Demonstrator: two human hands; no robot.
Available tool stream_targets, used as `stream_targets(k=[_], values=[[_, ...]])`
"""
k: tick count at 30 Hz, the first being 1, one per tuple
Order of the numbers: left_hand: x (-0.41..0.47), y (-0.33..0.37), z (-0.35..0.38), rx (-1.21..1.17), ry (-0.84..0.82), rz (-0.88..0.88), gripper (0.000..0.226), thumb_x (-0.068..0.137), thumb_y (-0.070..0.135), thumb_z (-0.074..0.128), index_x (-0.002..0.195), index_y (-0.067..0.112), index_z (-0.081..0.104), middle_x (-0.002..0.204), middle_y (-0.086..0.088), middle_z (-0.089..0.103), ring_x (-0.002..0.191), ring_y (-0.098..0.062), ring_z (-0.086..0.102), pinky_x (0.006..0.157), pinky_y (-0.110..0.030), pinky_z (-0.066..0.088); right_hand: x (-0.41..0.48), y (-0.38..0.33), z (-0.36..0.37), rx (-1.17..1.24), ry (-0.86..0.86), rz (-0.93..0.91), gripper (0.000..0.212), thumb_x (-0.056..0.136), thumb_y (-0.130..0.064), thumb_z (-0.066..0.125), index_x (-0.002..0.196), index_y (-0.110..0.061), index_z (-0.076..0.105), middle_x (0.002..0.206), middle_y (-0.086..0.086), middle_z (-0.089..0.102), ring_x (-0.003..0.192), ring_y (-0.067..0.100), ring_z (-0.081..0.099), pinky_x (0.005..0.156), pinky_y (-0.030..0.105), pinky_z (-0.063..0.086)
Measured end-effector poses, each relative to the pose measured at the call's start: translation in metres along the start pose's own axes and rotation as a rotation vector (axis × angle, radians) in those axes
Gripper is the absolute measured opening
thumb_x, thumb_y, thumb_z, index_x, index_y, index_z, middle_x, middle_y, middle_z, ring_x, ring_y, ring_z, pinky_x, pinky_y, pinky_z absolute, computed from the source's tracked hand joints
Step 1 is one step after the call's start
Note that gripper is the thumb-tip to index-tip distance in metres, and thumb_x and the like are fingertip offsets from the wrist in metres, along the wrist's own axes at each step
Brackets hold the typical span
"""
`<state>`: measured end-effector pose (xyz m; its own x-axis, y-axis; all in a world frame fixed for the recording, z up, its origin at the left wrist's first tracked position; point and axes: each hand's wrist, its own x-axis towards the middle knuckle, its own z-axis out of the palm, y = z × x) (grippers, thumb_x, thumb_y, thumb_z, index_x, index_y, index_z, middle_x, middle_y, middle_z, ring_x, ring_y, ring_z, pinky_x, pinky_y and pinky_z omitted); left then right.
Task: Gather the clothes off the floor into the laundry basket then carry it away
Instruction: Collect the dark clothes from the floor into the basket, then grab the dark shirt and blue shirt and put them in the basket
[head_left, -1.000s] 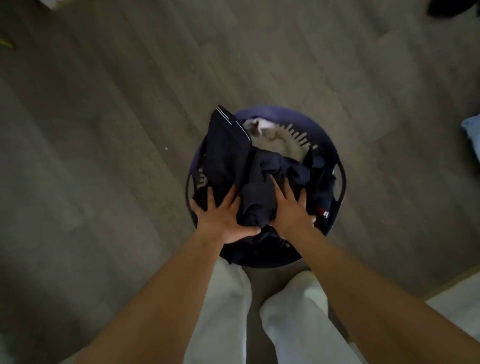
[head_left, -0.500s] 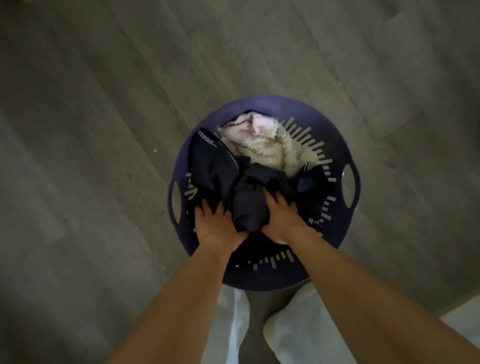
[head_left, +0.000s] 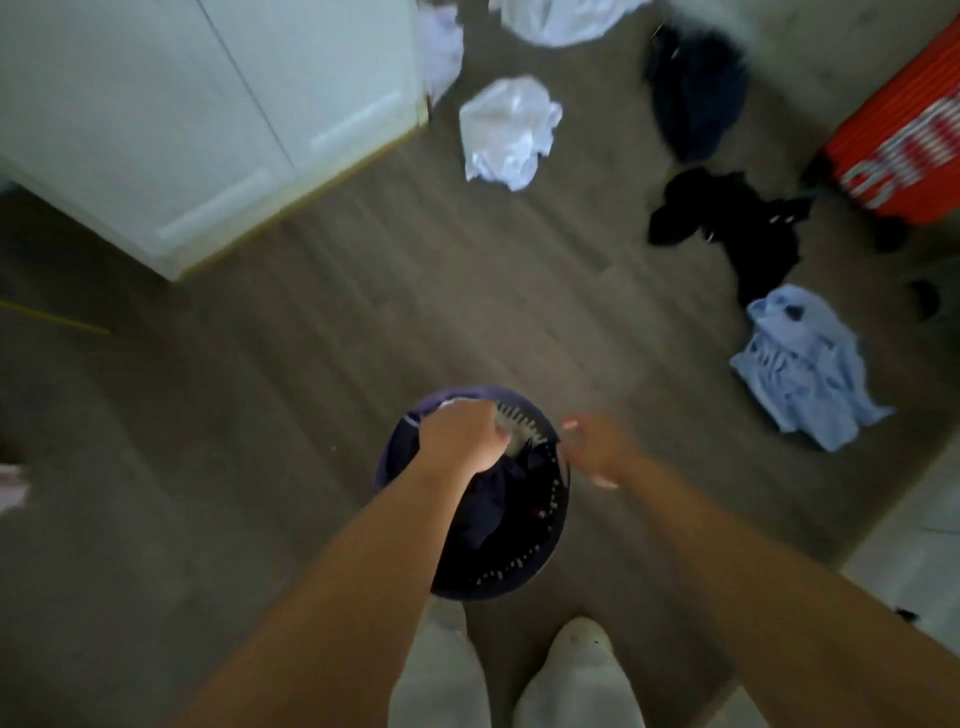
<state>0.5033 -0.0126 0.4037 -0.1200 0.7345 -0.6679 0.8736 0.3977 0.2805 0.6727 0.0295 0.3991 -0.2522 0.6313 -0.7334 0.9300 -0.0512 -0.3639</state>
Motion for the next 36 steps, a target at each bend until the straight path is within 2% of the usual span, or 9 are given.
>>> stream_targets(k=[4, 9, 13, 15, 20, 23, 25, 29, 36], values=[[-0.044, 0.06, -0.113, 0.033, 0.098, 0.107, 0.032, 0.094, 0.03, 0.04, 0.114, 0.013, 0.059, 0.113, -0.011, 0.062, 0.104, -0.031, 0.059, 0.086, -0.039, 0.046, -0.072, -0.038, -0.115, -0.039, 0.196, -0.038, 0.036, 0.097, -0.015, 0.046, 0.13, -0.001, 0.055, 0.139, 0.017, 0.052, 0.128, 0.032, 0.048, 0.102, 0.031, 0.035], [-0.12, 0.142, -0.216, 0.098, 0.265, 0.335, 0.03, 0.093, 0.029, 0.04, 0.105, 0.01, 0.059, 0.111, -0.015, 0.062, 0.104, -0.034, 0.058, 0.084, -0.039, 0.044, -0.177, -0.061, -0.223, 0.015, 0.449, -0.096, 0.031, 0.093, -0.016, 0.053, 0.122, -0.006, 0.061, 0.125, 0.013, 0.063, 0.115, 0.029, 0.058, 0.095, 0.031, 0.042], [-0.174, 0.201, -0.267, 0.131, 0.317, 0.465, 0.021, 0.092, 0.022, 0.041, 0.089, 0.009, 0.057, 0.088, -0.008, 0.057, 0.09, -0.031, 0.057, 0.071, -0.033, 0.04, -0.246, -0.057, -0.29, -0.057, 0.519, -0.146, 0.032, 0.091, -0.011, 0.054, 0.122, -0.011, 0.062, 0.122, 0.009, 0.064, 0.111, 0.026, 0.059, 0.093, 0.031, 0.045], [-0.195, 0.231, -0.287, 0.14, 0.351, 0.534, 0.022, 0.091, 0.021, 0.041, 0.081, 0.006, 0.054, 0.084, -0.01, 0.058, 0.085, -0.03, 0.057, 0.07, -0.034, 0.042, -0.275, -0.047, -0.324, -0.048, 0.569, -0.159, 0.031, 0.092, -0.01, 0.054, 0.121, -0.012, 0.062, 0.122, 0.008, 0.064, 0.112, 0.026, 0.059, 0.092, 0.029, 0.044], [-0.234, 0.312, -0.317, 0.21, 0.482, 0.662, 0.029, 0.089, 0.023, 0.043, 0.098, 0.009, 0.066, 0.099, -0.009, 0.067, 0.092, -0.028, 0.061, 0.074, -0.031, 0.045, -0.33, -0.007, -0.394, -0.024, 0.774, -0.162, 0.027, 0.088, -0.014, 0.06, 0.114, -0.01, 0.066, 0.116, 0.01, 0.067, 0.108, 0.026, 0.062, 0.091, 0.028, 0.046], [-0.242, 0.363, -0.327, 0.23, 0.544, 0.68, 0.028, 0.087, 0.027, 0.046, 0.1, 0.016, 0.068, 0.106, -0.005, 0.068, 0.097, -0.028, 0.062, 0.083, -0.033, 0.05, -0.348, 0.018, -0.432, -0.006, 0.822, -0.168, 0.03, 0.089, -0.019, 0.061, 0.118, -0.011, 0.063, 0.114, 0.007, 0.067, 0.103, 0.022, 0.063, 0.088, 0.027, 0.046], [-0.245, 0.398, -0.333, 0.247, 0.569, 0.679, 0.028, 0.088, 0.029, 0.047, 0.104, 0.019, 0.068, 0.11, -0.005, 0.067, 0.099, -0.029, 0.061, 0.082, -0.032, 0.046, -0.355, 0.036, -0.456, 0.022, 0.828, -0.191, 0.032, 0.09, -0.023, 0.062, 0.12, -0.013, 0.06, 0.116, 0.005, 0.064, 0.102, 0.02, 0.062, 0.086, 0.027, 0.047], [-0.248, 0.472, -0.344, 0.216, 0.63, 0.684, 0.028, 0.091, 0.031, 0.049, 0.105, 0.015, 0.068, 0.108, -0.006, 0.068, 0.097, -0.028, 0.063, 0.079, -0.032, 0.044, -0.373, 0.077, -0.506, -0.036, 0.848, -0.189, 0.037, 0.093, -0.03, 0.057, 0.128, -0.016, 0.057, 0.125, 0.003, 0.061, 0.111, 0.02, 0.058, 0.096, 0.031, 0.045], [-0.256, 0.587, -0.343, 0.232, 0.682, 0.761, 0.03, 0.094, 0.032, 0.048, 0.109, 0.014, 0.067, 0.111, -0.006, 0.067, 0.098, -0.027, 0.062, 0.08, -0.033, 0.046, -0.413, 0.151, -0.577, -0.071, 0.94, -0.164, 0.041, 0.096, -0.034, 0.052, 0.134, -0.018, 0.054, 0.132, 0.001, 0.058, 0.122, 0.021, 0.053, 0.102, 0.031, 0.039]])
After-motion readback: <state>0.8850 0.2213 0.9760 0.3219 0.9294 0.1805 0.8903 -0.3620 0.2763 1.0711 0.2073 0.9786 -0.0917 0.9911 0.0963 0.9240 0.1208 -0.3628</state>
